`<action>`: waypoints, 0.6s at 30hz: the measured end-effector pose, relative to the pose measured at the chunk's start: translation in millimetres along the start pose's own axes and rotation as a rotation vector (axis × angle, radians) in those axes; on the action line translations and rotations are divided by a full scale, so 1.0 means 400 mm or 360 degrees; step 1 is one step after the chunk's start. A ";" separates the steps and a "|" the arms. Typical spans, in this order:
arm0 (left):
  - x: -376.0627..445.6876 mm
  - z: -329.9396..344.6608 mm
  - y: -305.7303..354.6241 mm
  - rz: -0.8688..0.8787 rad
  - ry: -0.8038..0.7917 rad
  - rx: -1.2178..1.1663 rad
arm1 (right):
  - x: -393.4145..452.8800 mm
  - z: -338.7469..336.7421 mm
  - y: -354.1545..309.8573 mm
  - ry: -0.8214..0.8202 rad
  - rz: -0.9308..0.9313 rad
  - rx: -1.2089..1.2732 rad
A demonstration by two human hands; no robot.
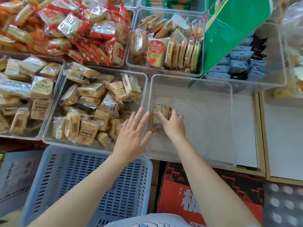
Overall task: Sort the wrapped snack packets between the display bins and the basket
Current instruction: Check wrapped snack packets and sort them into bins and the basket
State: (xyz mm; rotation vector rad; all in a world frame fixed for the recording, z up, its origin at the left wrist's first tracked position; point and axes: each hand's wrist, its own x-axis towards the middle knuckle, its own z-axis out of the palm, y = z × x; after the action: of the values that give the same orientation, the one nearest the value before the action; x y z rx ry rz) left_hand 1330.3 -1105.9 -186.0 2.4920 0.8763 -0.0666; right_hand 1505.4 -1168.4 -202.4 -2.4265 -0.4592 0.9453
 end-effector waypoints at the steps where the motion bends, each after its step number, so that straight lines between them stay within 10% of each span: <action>1: 0.001 0.001 0.001 -0.0006 0.0005 0.0011 | 0.014 -0.001 -0.009 0.0006 0.0041 0.0051; 12: 0.000 -0.012 0.014 0.0014 0.0048 -0.0025 | -0.070 -0.061 -0.038 0.0161 -0.0168 0.0717; 18: -0.129 -0.108 -0.076 -0.0131 0.0903 -0.0189 | -0.210 -0.022 -0.165 -0.0168 -0.0466 0.0733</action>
State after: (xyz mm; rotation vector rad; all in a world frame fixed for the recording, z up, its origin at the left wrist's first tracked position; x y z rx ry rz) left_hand 1266.4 -1094.8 -151.0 2.3894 1.1617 0.6735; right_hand 1444.0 -1156.5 -115.2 -1.8465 -0.5475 0.9321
